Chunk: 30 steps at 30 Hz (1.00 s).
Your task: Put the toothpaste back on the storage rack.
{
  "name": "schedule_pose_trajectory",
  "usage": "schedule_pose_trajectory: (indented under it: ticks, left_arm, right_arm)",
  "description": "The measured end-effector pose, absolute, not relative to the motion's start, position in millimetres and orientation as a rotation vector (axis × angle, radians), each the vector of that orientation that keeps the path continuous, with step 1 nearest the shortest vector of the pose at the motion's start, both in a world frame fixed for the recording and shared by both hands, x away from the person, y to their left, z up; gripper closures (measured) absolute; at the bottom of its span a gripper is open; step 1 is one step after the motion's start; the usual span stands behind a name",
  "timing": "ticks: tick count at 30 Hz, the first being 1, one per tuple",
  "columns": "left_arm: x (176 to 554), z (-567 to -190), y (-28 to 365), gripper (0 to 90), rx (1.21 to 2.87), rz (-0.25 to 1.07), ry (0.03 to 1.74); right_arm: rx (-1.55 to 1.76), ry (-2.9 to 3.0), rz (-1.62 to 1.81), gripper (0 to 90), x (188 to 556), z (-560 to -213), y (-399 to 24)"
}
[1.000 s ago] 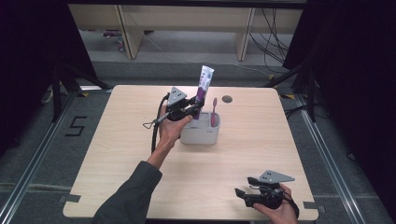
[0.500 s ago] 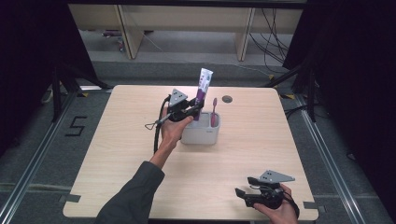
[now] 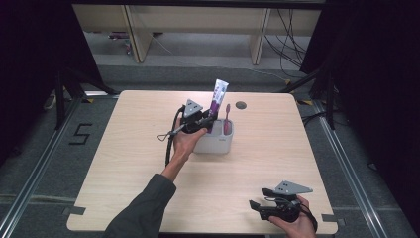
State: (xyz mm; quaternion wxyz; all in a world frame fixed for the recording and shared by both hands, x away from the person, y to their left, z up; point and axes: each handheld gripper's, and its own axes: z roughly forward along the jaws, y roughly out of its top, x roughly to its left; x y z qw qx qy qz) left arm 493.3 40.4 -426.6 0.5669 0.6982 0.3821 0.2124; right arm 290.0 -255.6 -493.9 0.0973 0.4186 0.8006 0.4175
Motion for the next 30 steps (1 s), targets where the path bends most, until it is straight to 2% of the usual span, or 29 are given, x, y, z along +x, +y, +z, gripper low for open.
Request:
schedule_pose_trajectory:
  ticks: [30]
  left_arm:
    - [491.6, -442.8, 35.3, 69.5, 1.784, 0.547, 0.9]
  right_arm:
    - [1.213, 2.37, 1.229, 30.4, 290.3, -494.8, -254.4]
